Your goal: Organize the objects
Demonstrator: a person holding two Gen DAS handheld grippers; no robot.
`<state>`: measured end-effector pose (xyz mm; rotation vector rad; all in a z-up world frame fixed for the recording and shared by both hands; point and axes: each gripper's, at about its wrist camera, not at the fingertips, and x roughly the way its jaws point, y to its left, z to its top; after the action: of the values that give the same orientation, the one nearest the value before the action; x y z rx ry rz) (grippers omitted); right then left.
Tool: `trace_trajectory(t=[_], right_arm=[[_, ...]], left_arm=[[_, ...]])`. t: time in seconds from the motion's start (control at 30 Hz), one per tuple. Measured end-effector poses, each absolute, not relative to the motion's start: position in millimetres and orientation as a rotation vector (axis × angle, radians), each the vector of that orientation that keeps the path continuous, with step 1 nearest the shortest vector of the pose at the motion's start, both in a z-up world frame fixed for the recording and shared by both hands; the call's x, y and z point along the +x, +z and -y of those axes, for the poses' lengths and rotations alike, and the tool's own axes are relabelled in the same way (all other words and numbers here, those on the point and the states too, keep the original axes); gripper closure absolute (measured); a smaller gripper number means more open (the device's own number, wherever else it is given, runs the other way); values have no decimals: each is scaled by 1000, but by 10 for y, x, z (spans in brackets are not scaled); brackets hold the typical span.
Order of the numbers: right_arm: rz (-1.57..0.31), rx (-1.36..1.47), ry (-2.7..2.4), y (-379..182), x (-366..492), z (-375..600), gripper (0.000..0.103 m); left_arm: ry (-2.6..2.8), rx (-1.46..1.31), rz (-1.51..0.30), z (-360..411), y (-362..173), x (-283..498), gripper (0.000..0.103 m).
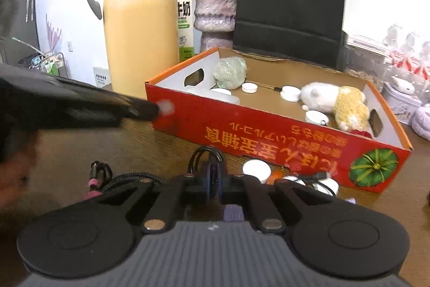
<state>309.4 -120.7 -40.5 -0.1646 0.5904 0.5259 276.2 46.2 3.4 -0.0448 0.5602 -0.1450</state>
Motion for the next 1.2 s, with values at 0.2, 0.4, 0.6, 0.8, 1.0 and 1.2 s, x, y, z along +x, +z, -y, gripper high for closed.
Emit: trace_trajectory(t=[0.2,0.4,0.6,0.8,1.0,1.2], right_arm=[[-638,-151,497,-524,3163,1262,95],[-676,-117,525,-568,3270,1264,84],[-717,-8,502,-583,3433,1376,63],[-726,-6,546,-644,3447,1268,85],[-667,-21,534,-433,3290,1305,87],[-527,6,530,68,2446,1697,87]], left_arm=[[-117,-67,-563,-459,69,2368,99],[-101,-53,-586,-401,-8,2205,99],[-108,-64,-592,-418,-57,2176,99],[-104,-79,-608,-452,-129,2263,99],[-126,-91,-613,-447,-93,2145,99],[-195,-148,-569,-406,146,1661,99]])
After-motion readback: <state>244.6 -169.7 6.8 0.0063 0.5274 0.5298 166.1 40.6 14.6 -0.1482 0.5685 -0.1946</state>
